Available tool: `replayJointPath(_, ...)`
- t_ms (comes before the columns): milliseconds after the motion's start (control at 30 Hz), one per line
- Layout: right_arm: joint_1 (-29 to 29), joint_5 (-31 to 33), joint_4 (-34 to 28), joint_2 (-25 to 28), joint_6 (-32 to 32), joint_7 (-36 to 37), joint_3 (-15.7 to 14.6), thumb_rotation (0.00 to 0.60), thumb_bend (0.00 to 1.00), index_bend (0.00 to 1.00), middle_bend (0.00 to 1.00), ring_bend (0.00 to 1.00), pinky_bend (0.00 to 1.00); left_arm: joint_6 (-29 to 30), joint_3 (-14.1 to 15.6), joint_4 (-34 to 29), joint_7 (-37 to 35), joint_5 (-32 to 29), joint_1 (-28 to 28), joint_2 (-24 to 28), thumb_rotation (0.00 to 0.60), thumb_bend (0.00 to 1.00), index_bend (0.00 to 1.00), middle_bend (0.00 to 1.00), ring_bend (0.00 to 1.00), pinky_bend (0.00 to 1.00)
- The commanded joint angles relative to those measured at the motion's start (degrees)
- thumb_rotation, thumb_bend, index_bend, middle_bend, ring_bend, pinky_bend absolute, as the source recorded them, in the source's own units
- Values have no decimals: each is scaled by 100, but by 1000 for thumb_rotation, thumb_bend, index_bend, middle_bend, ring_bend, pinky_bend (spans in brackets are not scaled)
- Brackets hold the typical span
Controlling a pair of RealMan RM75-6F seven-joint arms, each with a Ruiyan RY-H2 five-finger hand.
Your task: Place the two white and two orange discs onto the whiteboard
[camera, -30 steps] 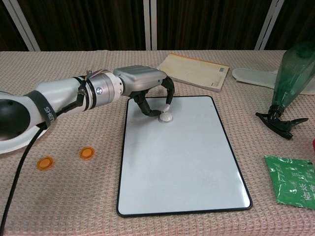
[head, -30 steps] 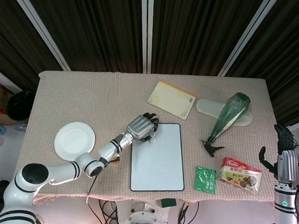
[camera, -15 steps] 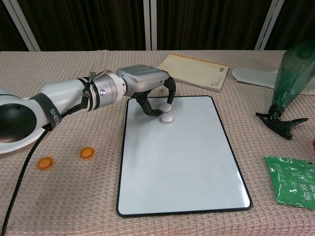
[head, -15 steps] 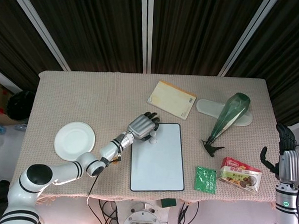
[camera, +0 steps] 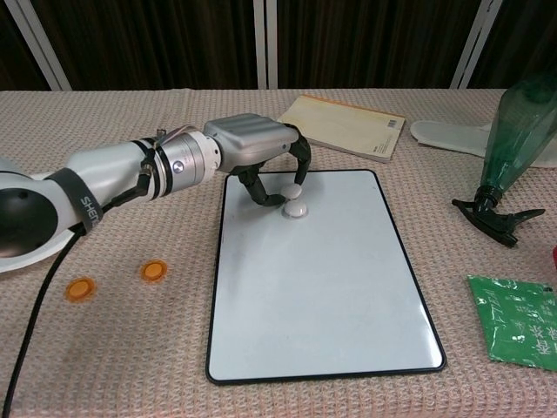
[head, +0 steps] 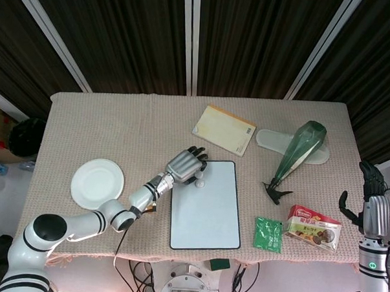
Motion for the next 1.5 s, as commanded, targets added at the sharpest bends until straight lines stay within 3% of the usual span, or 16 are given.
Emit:
replayJointPath(33, -2, 5, -3, 0, -2, -4, 2, 600, 590, 58, 7, 0, 0, -9, 5, -13, 25, -14, 5, 2, 600, 310, 462, 208, 83, 166)
replayJointPath(433, 6, 2, -28, 31, -33, -25, -5, 600, 590, 60, 7, 0, 0, -32, 14, -10, 61, -38, 6, -26, 600, 310, 352, 208, 83, 166)
replayJointPath(967, 13, -19, -89, 64, -13, -73, 2, 600, 585, 61, 7, 0, 0, 89, 1, -255, 70, -6, 59, 136, 600, 310, 355, 207, 83, 166)
replayJointPath(1067, 22, -32, -139, 91, 7, -95, 15, 600, 585, 61, 7, 0, 0, 189, -8, -639, 252, -74, 167, 441, 600, 310, 329, 189, 83, 167)
replayJointPath(1267, 54, -52, -175, 107, 32, -95, 47, 600, 585, 61, 7, 0, 0, 603, 97, -2218, 1014, -597, 756, 1620, 600, 311, 320, 169, 82, 169)
replayJointPath(1367, 78, -49, -141, 81, 21, -55, 60, 600, 585, 61, 7, 0, 0, 1015, 314, -3097, 1469, -825, 1170, 2277, 600, 291, 327, 169, 82, 169)
replayJointPath(1500, 97, -68, -98, 50, 35, -4, 61, 600, 586, 61, 7, 0, 0, 1592, 722, -3828, 1654, -730, 1719, 2830, 600, 208, 346, 190, 83, 170)
